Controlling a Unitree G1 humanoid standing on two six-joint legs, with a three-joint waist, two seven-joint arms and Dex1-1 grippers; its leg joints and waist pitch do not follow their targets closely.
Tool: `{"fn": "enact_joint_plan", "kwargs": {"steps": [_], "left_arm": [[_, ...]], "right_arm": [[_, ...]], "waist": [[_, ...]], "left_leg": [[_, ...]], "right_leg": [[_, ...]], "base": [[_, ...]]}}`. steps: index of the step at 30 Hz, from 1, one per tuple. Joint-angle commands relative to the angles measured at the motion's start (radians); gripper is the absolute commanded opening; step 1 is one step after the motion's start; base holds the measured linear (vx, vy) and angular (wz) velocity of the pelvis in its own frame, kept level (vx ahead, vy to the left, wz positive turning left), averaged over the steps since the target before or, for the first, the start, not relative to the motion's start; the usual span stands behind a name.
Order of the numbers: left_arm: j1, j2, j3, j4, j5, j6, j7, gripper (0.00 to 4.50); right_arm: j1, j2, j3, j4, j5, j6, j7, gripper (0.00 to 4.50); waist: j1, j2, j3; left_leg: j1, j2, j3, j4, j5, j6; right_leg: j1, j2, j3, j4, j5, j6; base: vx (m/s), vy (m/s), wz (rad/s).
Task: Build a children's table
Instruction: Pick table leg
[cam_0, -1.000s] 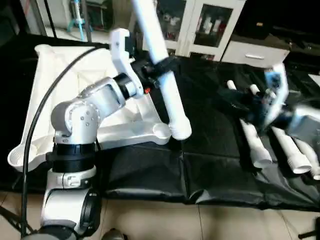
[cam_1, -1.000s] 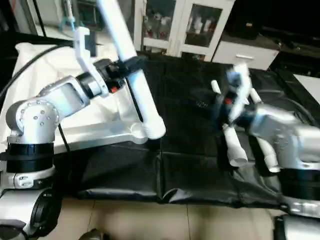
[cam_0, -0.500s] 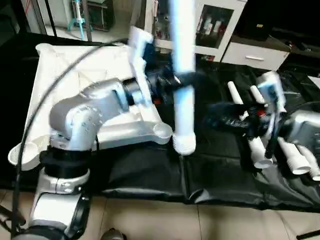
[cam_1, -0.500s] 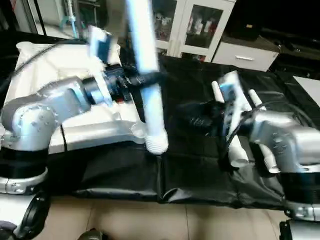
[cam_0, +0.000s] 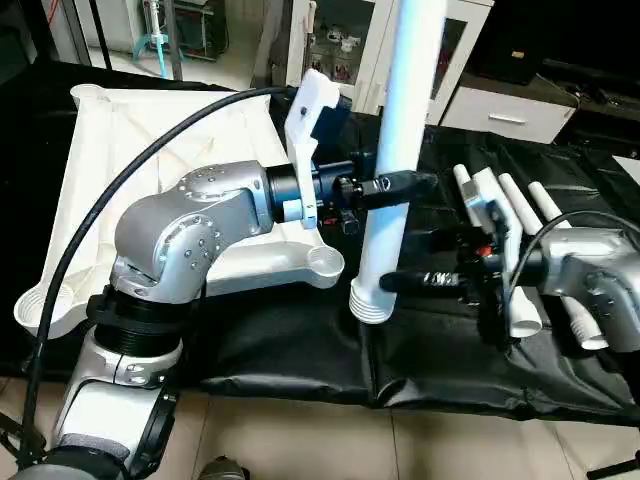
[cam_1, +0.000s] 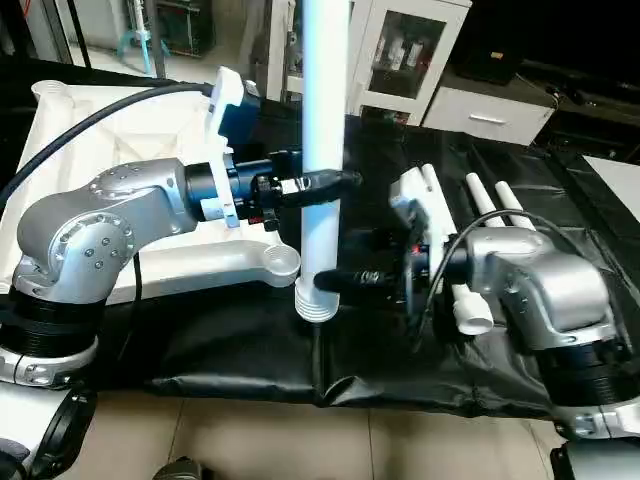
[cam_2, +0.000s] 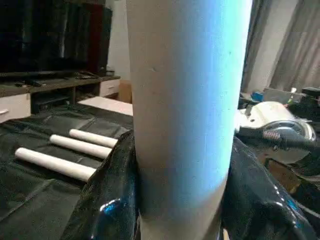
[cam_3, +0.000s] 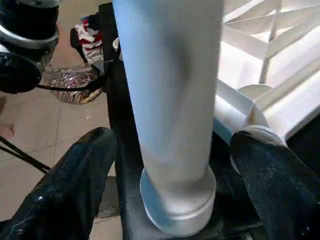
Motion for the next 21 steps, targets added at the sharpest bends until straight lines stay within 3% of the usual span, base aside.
{"fn": "enact_joint_plan", "kwargs": {"steps": [1, 11, 21], "left_arm": [[-0.033, -0.01, -0.023, -0.016, 0.003, -0.013, -0.019, 1.84], [-0.023, 0.0, -0.049, -0.033, -0.005, -0.008, -0.069, 1.84], [-0.031, -0.007, -0.051, -0.024, 0.001, -0.012, -0.081, 1.84]], "right_arm": [[-0.01, 0.004, 0.011, -0.003, -0.033, -0.033, 0.01, 4.0], [-0.016, 0.026, 0.052, 0.001, -0.047, -0.072, 0.034, 4.0], [-0.011, 0.035, 0.076, 0.006, -0.063, -0.094, 0.047, 3.17]], "waist": [[-0.001, -0.001, -0.067], [0.001, -0.004, -0.068], [0.0, -0.006, -0.07]], "left_leg": [[0.027, 0.062, -0.02, -0.068, -0.08, -0.022], [0.027, 0.062, -0.018, -0.067, -0.072, -0.019], [0.026, 0.062, -0.019, -0.066, -0.061, -0.017]], "right_leg": [[0.04, -0.074, 0.043, -0.075, -0.085, -0.208], [0.04, -0.075, 0.043, -0.072, -0.064, -0.213], [0.042, -0.074, 0.043, -0.069, -0.049, -0.214]], "base": [[0.0, 0.0, 0.0], [0.0, 0.0, 0.0], [0.0, 0.0, 0.0]]}}
